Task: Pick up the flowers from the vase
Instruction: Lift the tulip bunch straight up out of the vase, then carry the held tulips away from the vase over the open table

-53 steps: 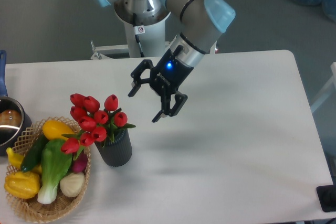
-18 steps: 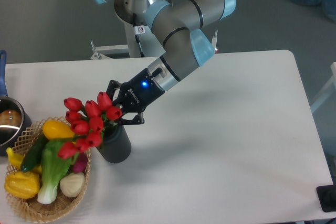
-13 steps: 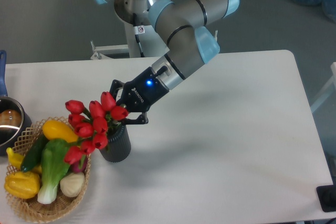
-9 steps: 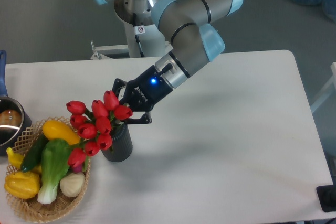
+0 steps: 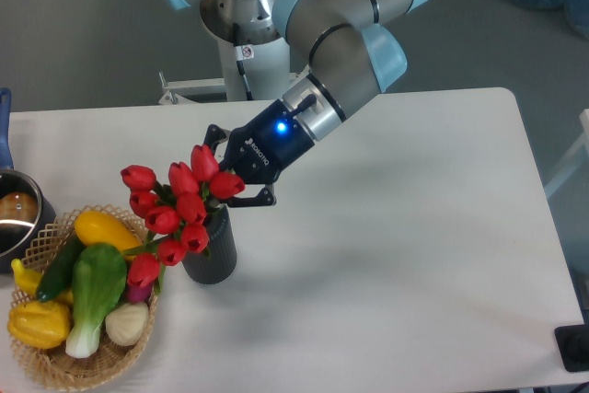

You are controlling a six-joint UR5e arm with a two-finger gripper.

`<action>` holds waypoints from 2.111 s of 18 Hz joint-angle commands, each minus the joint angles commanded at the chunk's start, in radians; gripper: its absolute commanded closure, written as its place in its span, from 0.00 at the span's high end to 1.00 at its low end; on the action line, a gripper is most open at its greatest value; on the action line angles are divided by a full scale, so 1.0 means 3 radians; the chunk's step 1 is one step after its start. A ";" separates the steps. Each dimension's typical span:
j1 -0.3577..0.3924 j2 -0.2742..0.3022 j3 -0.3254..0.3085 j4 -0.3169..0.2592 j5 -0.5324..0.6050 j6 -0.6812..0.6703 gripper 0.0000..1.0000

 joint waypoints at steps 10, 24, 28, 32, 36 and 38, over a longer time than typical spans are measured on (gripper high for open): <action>0.0138 0.0113 0.0087 0.0005 -0.0281 -0.0194 0.00; 0.0383 0.0113 0.0429 0.0000 -0.0654 -0.0665 0.00; 0.0429 0.0113 0.0445 0.0000 -0.0670 -0.0660 0.00; 0.0547 0.0077 0.0562 0.0025 -0.0629 -0.0630 0.00; 0.0680 -0.0051 0.0777 0.0031 -0.0329 -0.0487 0.00; 0.0721 -0.0061 0.0787 0.0026 -0.0042 -0.0237 0.00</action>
